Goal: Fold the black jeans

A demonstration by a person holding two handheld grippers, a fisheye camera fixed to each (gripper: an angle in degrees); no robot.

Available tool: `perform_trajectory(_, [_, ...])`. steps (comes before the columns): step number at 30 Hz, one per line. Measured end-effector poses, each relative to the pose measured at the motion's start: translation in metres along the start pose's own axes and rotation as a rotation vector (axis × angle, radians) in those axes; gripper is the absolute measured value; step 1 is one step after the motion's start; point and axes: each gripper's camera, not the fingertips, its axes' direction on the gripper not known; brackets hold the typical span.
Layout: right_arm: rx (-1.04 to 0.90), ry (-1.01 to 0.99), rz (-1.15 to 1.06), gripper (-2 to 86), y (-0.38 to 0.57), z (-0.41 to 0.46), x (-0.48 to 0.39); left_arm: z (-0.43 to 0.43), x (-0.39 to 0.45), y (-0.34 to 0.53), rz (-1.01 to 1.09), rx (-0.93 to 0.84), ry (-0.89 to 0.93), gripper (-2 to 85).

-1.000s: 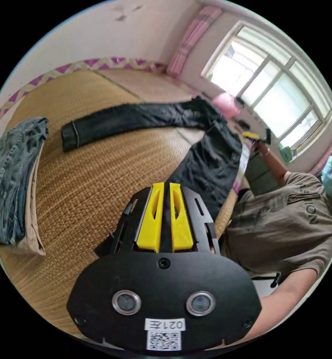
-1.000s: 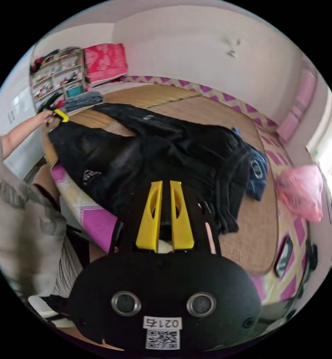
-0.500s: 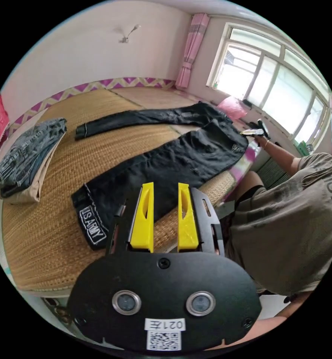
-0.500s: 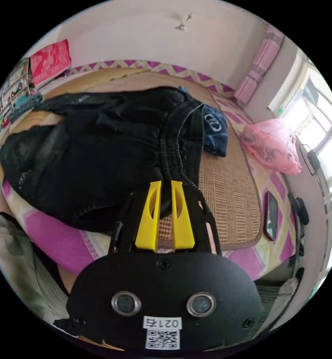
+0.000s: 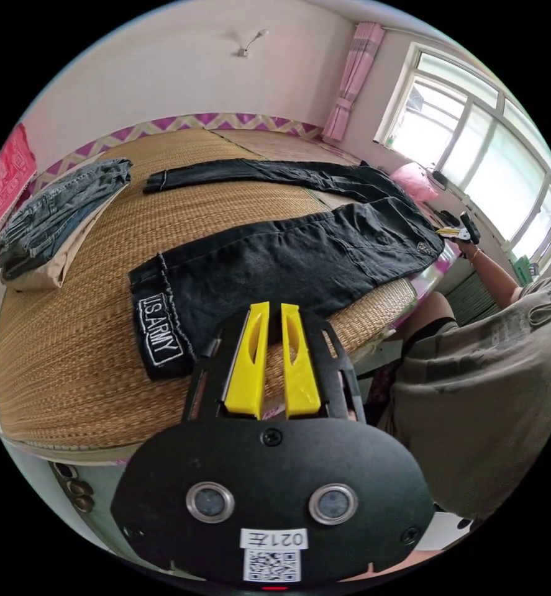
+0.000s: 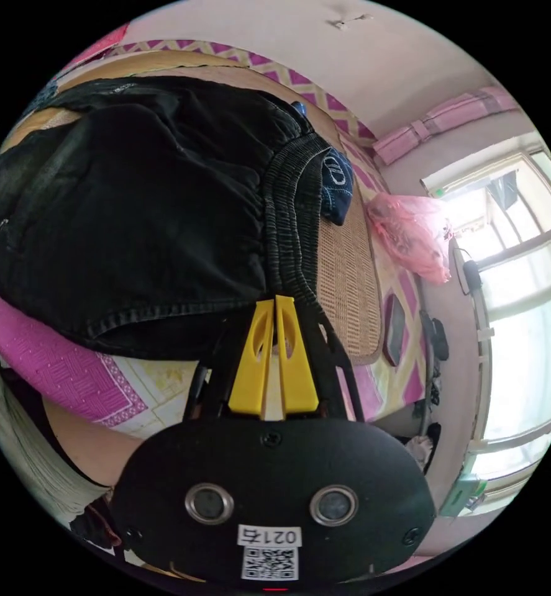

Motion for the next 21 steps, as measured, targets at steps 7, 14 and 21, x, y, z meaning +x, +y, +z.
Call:
perform_trajectory(7, [0.031, 0.026, 0.094, -0.3, 0.012, -0.016, -0.010, -0.039, -0.020, 0.018, -0.090, 0.115, -0.022, 7.8])
perform_trajectory(14, [0.063, -0.117, 0.153, -0.4, 0.036, -0.028, 0.018, -0.089, -0.054, 0.087, -0.446, 0.368, 0.137, 9.0])
perform_trajectory(21, [0.184, -0.143, 0.426, 2.0, 0.086, -0.071, 0.048, -0.088, -0.039, 0.143, -0.764, 0.451, 0.275, 8.0])
